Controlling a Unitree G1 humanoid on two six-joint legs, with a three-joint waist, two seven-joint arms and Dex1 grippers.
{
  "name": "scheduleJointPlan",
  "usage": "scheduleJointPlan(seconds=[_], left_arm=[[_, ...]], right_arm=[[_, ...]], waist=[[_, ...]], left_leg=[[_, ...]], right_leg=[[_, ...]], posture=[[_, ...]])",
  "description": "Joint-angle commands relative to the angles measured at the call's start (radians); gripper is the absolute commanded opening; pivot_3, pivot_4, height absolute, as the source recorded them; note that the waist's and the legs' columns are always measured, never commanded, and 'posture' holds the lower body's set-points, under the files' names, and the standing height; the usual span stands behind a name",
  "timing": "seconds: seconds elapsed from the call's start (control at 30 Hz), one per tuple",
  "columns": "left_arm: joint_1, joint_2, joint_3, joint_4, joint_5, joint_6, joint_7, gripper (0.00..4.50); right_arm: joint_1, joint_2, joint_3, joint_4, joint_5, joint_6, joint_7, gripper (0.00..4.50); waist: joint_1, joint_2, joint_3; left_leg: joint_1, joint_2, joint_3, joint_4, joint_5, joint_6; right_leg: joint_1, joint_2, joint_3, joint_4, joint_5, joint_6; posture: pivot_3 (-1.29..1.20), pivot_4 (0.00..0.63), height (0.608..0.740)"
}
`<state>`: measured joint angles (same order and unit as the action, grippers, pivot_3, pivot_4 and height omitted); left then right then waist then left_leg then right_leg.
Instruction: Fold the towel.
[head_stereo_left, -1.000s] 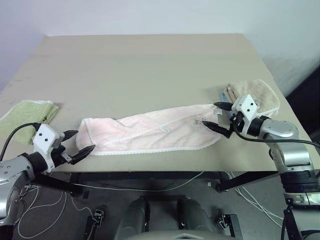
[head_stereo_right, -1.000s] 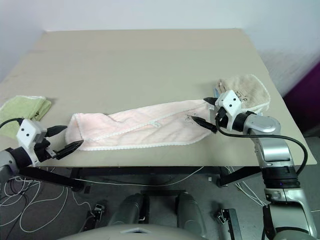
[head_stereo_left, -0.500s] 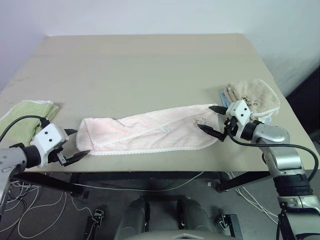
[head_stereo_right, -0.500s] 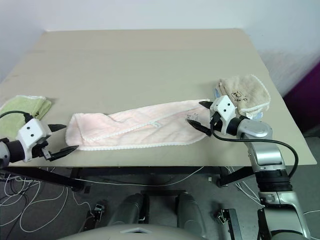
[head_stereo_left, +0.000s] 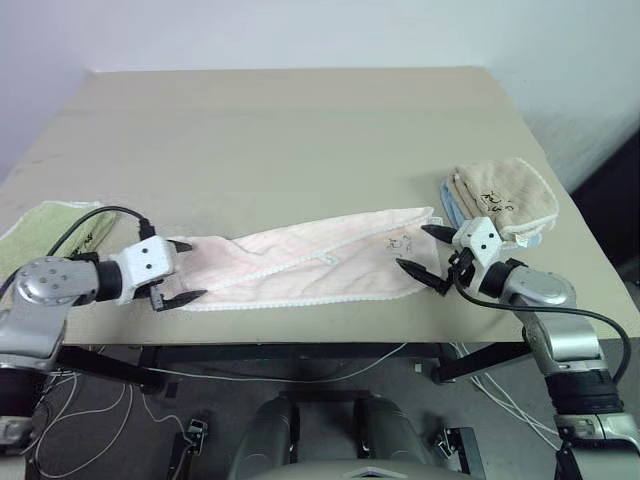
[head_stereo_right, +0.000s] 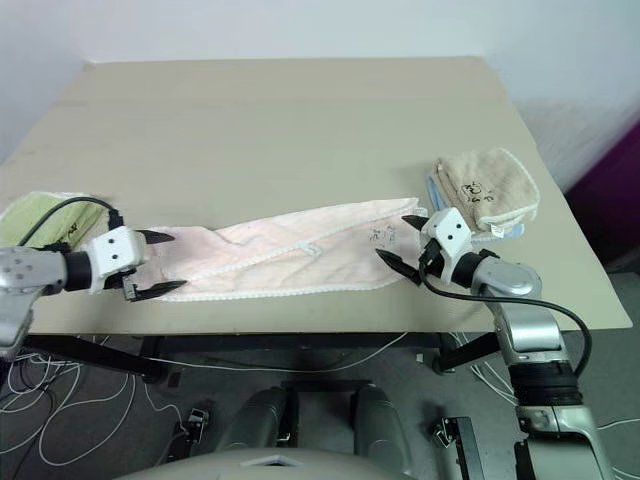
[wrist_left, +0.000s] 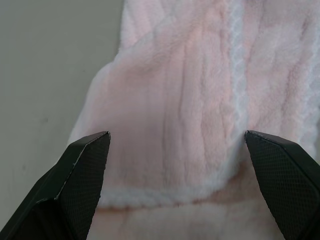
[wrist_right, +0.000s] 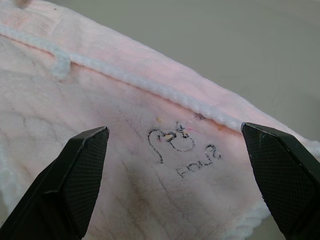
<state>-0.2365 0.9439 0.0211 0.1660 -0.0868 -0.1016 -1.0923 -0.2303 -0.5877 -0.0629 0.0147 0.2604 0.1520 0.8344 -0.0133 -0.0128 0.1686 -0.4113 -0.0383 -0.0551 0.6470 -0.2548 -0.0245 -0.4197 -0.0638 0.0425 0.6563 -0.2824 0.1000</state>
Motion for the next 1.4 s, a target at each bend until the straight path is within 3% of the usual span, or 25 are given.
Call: scheduleJointPlan(seconds=[0.03, 0.73, 1.13, 1.4], left_arm=[[-0.038, -0.011, -0.029, 0.060, 0.067, -0.091, 0.034, 4.50], [0.059, -0.018, -0.019, -0.014, 0.024, -0.095, 0.029, 4.50], [-0.021, 0.004, -0.006, 0.144, 0.159, -0.290, 0.183, 4.50], [-0.007, 0.030, -0.005, 0.173, 0.161, -0.368, 0.184, 4.50]], right_arm=[[0.014, -0.003, -0.035, -0.069, 0.027, -0.003, -0.014, 4.45], [-0.017, 0.002, -0.018, -0.036, 0.019, -0.007, -0.005, 4.45], [-0.010, 0.003, -0.017, -0.047, 0.022, -0.002, -0.004, 4.45], [-0.012, 0.004, -0.014, -0.047, 0.021, -0.004, -0.004, 4.45]], waist=[[0.000, 0.000, 0.000], [0.000, 0.000, 0.000], [0.000, 0.000, 0.000], [-0.001, 0.000, 0.000]], left_leg=[[0.000, 0.000, 0.000, 0.000, 0.000, 0.000], [0.002, 0.000, 0.000, 0.000, 0.000, 0.001], [0.005, 0.000, 0.000, 0.000, 0.000, 0.001], [0.005, 0.000, 0.000, 0.000, 0.000, 0.001]], right_leg=[[0.000, 0.000, 0.000, 0.000, 0.000, 0.000], [0.002, 0.000, 0.000, 0.000, 0.000, 0.000], [0.006, 0.001, -0.001, 0.000, 0.000, 0.000], [0.006, 0.001, 0.000, 0.000, 0.000, 0.000]], posture=[[0.00, 0.150, 0.740], [0.00, 0.150, 0.740], [0.00, 0.150, 0.740], [0.00, 0.150, 0.740]])
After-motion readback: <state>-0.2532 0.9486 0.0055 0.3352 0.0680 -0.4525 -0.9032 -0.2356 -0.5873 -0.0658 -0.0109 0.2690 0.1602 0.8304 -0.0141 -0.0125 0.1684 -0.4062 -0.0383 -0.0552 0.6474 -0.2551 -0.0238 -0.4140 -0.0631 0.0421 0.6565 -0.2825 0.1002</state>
